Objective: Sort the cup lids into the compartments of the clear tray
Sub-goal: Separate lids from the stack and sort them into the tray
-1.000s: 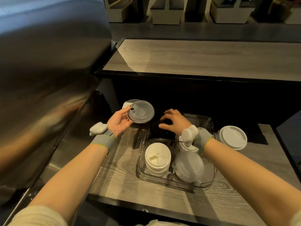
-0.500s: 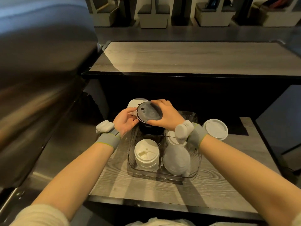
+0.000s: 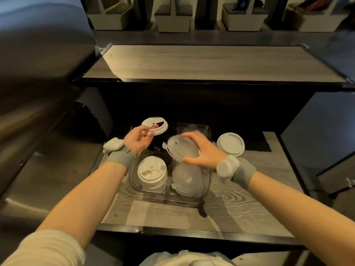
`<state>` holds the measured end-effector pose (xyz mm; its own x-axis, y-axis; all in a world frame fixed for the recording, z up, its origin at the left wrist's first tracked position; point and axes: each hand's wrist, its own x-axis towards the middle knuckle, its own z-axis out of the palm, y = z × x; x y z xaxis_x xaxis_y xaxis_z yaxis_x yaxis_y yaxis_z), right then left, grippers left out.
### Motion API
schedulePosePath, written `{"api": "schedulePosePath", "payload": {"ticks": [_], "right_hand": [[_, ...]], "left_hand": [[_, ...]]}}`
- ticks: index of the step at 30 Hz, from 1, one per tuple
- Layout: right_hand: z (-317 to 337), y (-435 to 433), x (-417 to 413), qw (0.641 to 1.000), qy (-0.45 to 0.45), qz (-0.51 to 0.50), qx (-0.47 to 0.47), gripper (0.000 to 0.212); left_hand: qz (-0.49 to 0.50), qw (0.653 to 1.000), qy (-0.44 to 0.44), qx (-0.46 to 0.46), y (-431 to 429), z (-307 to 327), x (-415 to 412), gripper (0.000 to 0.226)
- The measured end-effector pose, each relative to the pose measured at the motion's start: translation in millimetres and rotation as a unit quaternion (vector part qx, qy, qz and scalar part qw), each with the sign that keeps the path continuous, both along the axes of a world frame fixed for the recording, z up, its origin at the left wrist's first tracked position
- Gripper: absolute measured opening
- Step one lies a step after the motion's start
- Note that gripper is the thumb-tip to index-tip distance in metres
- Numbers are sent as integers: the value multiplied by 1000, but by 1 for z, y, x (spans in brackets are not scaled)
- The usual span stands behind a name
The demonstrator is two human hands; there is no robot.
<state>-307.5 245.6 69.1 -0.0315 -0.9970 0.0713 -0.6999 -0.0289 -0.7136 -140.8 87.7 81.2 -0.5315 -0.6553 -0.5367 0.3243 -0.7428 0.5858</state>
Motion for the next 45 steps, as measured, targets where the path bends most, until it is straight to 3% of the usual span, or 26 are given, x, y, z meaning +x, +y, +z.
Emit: {"api": "schedulePosePath", "payload": {"ticks": [4, 8, 11, 14, 18, 21, 25, 31, 35, 39, 45], "right_hand": [[-16, 18, -10, 969, 192, 151, 42, 70], [-32, 15, -9, 918, 335, 201, 62, 67], [-29, 7, -10, 961, 246, 125, 0, 46], [-23, -11, -6, 993, 94, -71, -28, 32], [-20, -41, 8, 980, -51, -170, 94, 60], [-19, -60, 13, 970, -68, -195, 130, 58], [-12, -80, 14, 969, -30, -210, 129, 29], [-4, -110, 25, 962, -121, -219, 107, 26], [-8, -128, 25, 940, -186, -258, 125, 5], [-16, -137, 24, 925, -193, -284, 164, 11], [-15, -140, 23, 953, -128, -251, 112, 13]], "left_hand": [[-4, 1000, -23, -13, 6, 0, -2, 41], [22, 999, -27, -15, 11, -5, 0, 40], [25, 999, -33, -18, 10, -5, 3, 41], [17, 999, -34, -11, 6, -7, 6, 43], [5, 999, -34, -7, 1, -7, 12, 44], [5, 999, -31, -11, -6, -5, 14, 41], [-16, 999, -42, -10, -19, -2, 18, 35], [-7, 999, -44, -20, -45, 3, 28, 41], [-7, 998, -54, -27, -62, 7, 36, 43], [-23, 998, -58, -22, -73, 8, 41, 39], [-36, 998, -47, -20, -79, 4, 40, 17]]}}
